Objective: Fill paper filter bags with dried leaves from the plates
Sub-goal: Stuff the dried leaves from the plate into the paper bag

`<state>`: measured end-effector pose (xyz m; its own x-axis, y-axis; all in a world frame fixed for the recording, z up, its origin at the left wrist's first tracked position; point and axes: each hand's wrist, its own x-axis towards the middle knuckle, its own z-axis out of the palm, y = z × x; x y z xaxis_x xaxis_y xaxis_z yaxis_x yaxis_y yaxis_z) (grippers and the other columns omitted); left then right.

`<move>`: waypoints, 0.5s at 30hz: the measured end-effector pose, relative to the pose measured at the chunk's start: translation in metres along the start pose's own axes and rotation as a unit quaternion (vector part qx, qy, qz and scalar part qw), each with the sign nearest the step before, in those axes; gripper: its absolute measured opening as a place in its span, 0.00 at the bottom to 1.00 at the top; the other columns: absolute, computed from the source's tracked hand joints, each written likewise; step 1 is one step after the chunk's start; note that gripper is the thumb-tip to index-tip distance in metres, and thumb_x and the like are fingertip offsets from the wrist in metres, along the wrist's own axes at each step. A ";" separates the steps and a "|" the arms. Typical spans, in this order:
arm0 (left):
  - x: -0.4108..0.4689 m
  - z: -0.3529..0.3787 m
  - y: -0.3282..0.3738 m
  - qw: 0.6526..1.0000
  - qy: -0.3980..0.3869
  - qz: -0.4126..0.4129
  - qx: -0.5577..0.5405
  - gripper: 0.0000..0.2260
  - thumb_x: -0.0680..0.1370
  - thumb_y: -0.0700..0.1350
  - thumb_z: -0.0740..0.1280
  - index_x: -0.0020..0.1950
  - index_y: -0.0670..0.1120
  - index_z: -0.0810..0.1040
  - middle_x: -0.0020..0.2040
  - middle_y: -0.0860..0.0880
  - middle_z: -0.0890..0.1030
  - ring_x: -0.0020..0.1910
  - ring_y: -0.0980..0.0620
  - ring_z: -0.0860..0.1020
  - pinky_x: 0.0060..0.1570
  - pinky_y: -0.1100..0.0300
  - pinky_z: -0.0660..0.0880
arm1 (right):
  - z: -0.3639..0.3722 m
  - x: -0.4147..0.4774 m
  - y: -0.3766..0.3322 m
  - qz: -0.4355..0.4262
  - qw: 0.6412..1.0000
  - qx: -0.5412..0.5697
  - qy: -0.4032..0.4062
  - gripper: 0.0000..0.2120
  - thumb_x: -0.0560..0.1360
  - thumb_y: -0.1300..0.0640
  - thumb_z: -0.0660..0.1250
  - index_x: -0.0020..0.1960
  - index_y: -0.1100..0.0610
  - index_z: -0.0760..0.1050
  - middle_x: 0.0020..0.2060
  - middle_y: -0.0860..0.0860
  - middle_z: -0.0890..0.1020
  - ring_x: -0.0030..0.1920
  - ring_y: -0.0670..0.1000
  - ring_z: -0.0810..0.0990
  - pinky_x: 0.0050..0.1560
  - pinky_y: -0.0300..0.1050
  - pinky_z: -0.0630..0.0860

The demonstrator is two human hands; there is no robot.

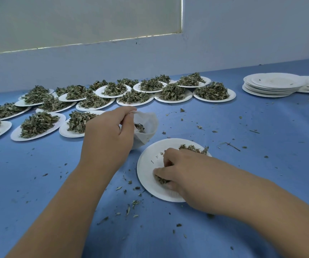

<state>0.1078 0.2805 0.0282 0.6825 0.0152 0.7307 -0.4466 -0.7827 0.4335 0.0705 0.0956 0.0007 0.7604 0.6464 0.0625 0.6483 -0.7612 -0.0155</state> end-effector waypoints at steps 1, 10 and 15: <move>0.000 0.000 0.000 1.000 -0.001 -0.002 -0.004 0.11 0.80 0.43 0.63 0.56 0.46 0.83 0.29 0.64 0.70 0.30 0.66 0.71 0.31 0.74 0.63 | -0.001 0.000 0.000 0.002 1.000 0.001 -0.001 0.12 0.78 0.58 0.60 0.59 0.46 0.71 0.50 0.47 0.65 0.47 0.51 0.70 0.40 0.50 0.75; -0.003 0.002 0.003 1.000 -0.024 0.010 -0.006 0.10 0.80 0.41 0.64 0.56 0.44 0.83 0.30 0.66 0.67 0.32 0.70 0.71 0.33 0.76 0.64 | -0.005 0.006 -0.001 0.014 0.999 -0.025 -0.035 0.11 0.77 0.61 0.62 0.53 0.47 0.76 0.46 0.47 0.68 0.38 0.49 0.70 0.29 0.43 0.61; -0.003 0.003 0.004 1.000 -0.024 0.017 -0.008 0.10 0.80 0.41 0.64 0.56 0.44 0.83 0.30 0.66 0.67 0.33 0.71 0.72 0.34 0.77 0.64 | -0.007 0.007 -0.002 0.014 0.998 -0.049 -0.041 0.07 0.77 0.61 0.61 0.50 0.51 0.75 0.46 0.47 0.69 0.37 0.49 0.71 0.27 0.43 0.55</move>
<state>0.1061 0.2755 0.0262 0.6934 -0.0408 0.7194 -0.4787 -0.7723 0.4176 0.0740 0.1015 0.0078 0.7818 0.6232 -0.0184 0.6224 -0.7784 0.0817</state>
